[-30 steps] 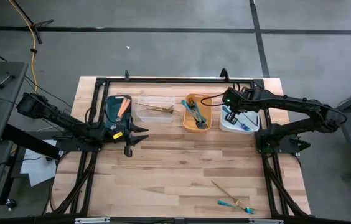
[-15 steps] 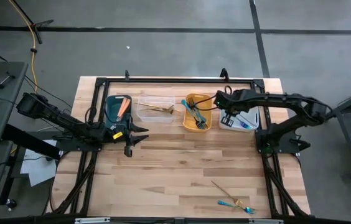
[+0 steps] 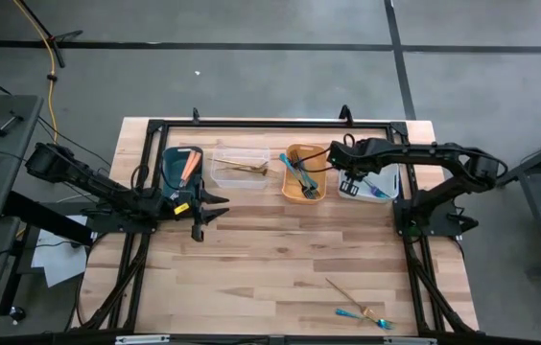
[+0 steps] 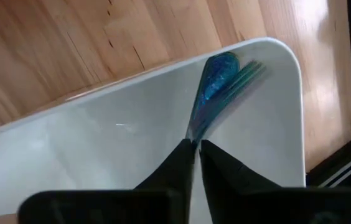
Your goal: Sort silverware by color (type)
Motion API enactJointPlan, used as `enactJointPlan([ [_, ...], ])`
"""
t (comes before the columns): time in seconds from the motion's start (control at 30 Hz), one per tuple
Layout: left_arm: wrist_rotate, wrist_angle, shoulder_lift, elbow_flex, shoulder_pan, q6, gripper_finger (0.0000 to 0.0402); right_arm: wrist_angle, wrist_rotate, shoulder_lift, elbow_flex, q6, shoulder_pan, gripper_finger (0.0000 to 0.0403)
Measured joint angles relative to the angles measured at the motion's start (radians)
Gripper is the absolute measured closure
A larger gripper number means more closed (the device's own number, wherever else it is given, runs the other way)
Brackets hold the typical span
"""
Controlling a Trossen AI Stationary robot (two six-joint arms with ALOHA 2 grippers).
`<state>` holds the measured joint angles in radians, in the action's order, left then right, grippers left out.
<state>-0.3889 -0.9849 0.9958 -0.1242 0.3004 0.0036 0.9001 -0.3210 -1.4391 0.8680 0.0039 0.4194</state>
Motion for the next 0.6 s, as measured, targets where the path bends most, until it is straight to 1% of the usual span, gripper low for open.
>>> enactJointPlan([
  [0.1, 0.0, 0.0, 0.0, 0.0, 0.0, 0.0, 0.0291, 0.001, 0.001, 0.0, 0.0, 0.0, 0.0, 0.0358],
  [0.2, 0.0, 0.0, 0.0, 0.0, 0.0, 0.0, 0.0291, 0.032, 0.001, 0.0, 0.0, 0.01, -0.001, 0.0326],
  [0.33, 0.0, 0.0, 0.0, 0.0, 0.0, 0.0, 0.0291, 0.131, 0.001, 0.005, 0.0, 0.02, -0.001, 0.028],
  [0.43, 0.0, 0.0, 0.0, 0.0, 0.0, 0.0, 0.0291, 0.216, 0.013, 0.026, 0.0, 0.053, -0.001, 0.0253],
  [0.5, 0.0, -0.002, 0.0, 0.0, 0.0, 0.0, 0.0291, 0.247, 0.049, 0.056, 0.0, 0.081, -0.005, 0.024],
  [0.6, 0.0, -0.006, 0.0, 0.0, 0.0, 0.0, 0.0291, 0.226, 0.131, 0.127, 0.0, 0.116, -0.03, 0.0229],
])
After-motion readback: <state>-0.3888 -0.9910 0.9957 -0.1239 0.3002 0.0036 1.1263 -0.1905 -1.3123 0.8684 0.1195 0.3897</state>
